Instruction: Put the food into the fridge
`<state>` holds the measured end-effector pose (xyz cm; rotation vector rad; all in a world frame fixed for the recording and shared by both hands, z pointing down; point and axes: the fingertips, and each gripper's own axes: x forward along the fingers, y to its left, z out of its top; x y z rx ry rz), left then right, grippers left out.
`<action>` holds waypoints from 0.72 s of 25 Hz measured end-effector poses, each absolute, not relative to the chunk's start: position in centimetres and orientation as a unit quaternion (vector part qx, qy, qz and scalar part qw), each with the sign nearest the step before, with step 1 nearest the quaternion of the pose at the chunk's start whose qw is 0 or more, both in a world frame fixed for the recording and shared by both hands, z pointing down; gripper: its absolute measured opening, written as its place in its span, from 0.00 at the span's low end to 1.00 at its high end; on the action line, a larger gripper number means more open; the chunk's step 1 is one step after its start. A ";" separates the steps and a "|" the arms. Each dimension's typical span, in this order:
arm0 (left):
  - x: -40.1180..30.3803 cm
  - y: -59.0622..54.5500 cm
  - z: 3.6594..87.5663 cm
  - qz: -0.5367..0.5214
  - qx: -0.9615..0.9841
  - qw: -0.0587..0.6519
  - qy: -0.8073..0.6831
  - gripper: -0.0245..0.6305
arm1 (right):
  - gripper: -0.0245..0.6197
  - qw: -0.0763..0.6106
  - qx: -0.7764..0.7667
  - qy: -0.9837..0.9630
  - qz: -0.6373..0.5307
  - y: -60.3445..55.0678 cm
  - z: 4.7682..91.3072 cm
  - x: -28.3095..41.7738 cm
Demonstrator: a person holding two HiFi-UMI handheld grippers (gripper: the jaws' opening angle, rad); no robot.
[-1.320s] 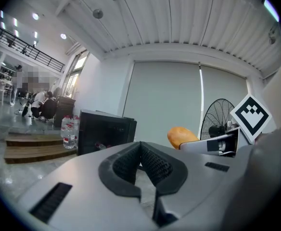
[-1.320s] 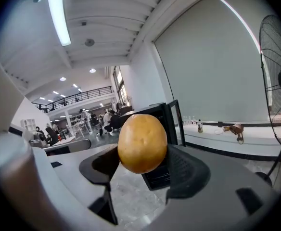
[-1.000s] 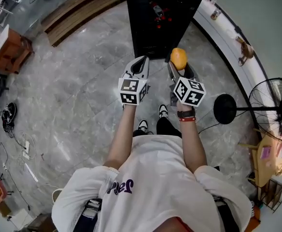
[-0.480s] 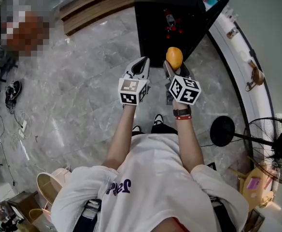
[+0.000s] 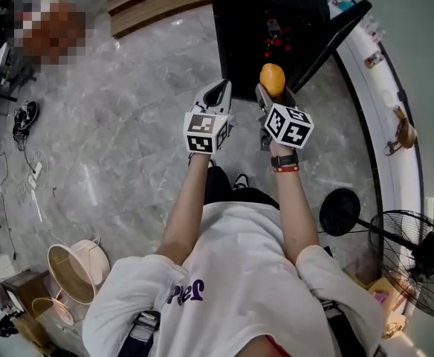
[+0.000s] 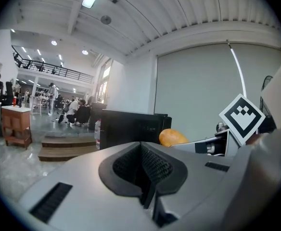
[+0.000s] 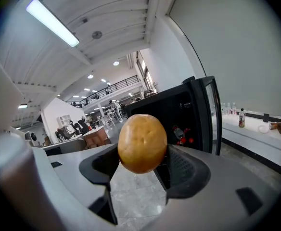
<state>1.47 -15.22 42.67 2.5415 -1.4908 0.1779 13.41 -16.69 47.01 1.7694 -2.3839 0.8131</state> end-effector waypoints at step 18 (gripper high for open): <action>0.4 -23.9 48.4 0.082 0.866 0.117 -0.479 0.07 | 0.53 0.068 0.591 -0.748 0.294 -28.0 54.6 12.8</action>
